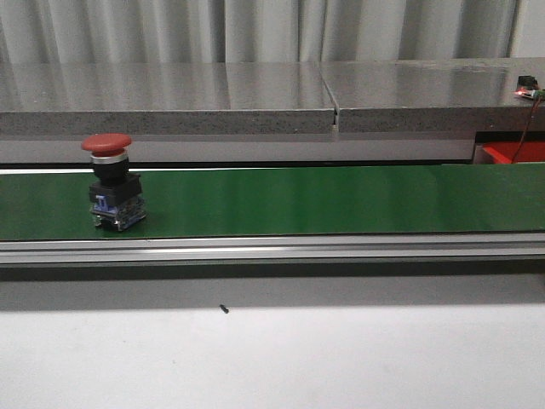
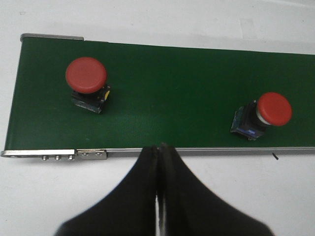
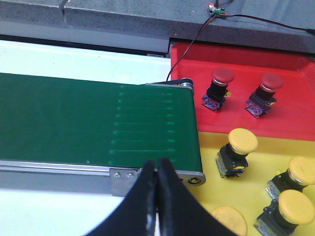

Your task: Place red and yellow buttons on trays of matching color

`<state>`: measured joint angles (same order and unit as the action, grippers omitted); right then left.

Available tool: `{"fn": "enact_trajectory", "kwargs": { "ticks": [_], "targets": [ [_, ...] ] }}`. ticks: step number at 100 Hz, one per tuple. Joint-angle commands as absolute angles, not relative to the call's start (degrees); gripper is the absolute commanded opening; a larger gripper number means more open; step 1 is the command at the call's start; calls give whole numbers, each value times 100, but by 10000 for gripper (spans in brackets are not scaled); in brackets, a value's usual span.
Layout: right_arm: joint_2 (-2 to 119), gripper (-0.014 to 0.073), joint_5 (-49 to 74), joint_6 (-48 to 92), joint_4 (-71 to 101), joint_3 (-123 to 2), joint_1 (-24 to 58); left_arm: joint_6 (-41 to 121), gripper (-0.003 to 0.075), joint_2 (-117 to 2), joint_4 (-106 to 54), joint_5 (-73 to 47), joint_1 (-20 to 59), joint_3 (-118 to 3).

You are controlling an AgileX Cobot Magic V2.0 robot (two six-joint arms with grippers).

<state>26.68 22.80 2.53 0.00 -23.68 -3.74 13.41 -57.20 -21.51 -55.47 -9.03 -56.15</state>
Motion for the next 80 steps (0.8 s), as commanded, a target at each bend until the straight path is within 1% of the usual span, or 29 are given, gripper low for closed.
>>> {"fn": "enact_trajectory", "kwargs": {
  "ticks": [1, 13, 20, 28, 43, 52, 58, 69, 80],
  "targets": [
    [2665, -67, 1881, 301, 0, -2517, -380, 1306, -20, -5308, -2276, -4929, -746, -5398],
    [2665, -67, 1881, 301, 0, -2517, -380, 1203, -20, -4774, -2196, -4322, -365, -4797],
    [2665, -67, 1881, 301, 0, -2517, -380, 766, -20, -4453, -1836, -4012, -65, -4511],
    [2665, -67, 1881, 301, 0, -2517, -380, 306, -20, -4209, -1419, -3918, 235, -4293],
    [2665, -67, 1881, 301, 0, -2517, -380, 48, -20, -3901, -897, -3819, 849, -4078],
    [2665, -67, 1881, 301, 0, -2517, -380, -513, -20, -3716, -552, -3654, 1150, -3909],
    [2665, -67, 1881, 301, 0, -2517, -380, -762, -20, -3585, -328, -3526, 1270, -3751],
    [2665, -67, 1881, 301, 0, -2517, -380, -752, -20, -3292, -261, -3243, 1337, -3396],
    [2665, -67, 1881, 301, 0, -2517, -380, -460, -20, -3044, -562, -3048, 1279, -3126]
  ]
}}
